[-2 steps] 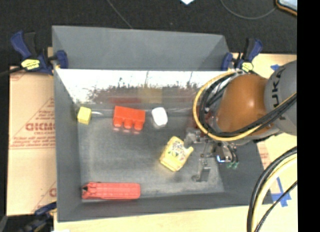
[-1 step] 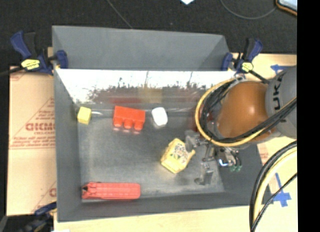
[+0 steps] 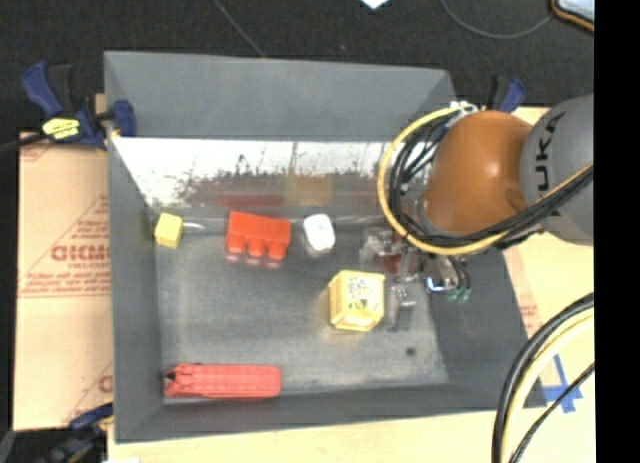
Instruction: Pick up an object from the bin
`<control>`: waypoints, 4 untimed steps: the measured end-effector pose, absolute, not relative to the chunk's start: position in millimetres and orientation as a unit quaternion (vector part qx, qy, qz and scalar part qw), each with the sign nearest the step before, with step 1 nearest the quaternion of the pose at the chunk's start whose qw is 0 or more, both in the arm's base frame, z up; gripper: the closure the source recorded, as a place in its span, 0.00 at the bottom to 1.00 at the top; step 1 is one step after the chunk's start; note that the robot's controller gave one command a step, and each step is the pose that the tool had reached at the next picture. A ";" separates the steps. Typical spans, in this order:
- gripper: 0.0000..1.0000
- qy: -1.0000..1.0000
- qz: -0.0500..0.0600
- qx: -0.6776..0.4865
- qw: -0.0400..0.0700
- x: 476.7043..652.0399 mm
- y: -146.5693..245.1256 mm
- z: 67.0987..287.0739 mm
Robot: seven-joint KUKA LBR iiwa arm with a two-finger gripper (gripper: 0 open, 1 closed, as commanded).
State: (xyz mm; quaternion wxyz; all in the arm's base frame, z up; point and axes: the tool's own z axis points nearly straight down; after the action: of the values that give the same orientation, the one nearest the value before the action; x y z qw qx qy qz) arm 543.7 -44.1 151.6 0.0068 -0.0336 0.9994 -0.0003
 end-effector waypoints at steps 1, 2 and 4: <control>0.00 0.998 -0.001 -0.055 0.003 539.0 -47.3 110.1; 0.00 0.999 0.000 0.047 0.007 519.4 -71.4 93.4; 1.00 0.989 0.001 0.146 0.013 523.4 -65.6 87.0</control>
Offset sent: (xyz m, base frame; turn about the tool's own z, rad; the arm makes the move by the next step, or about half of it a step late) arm -0.0252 -0.0274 -0.0588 0.1698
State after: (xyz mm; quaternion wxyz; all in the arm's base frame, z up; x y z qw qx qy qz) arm 523.4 -65.6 87.0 0.0126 0.1457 0.9893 0.0014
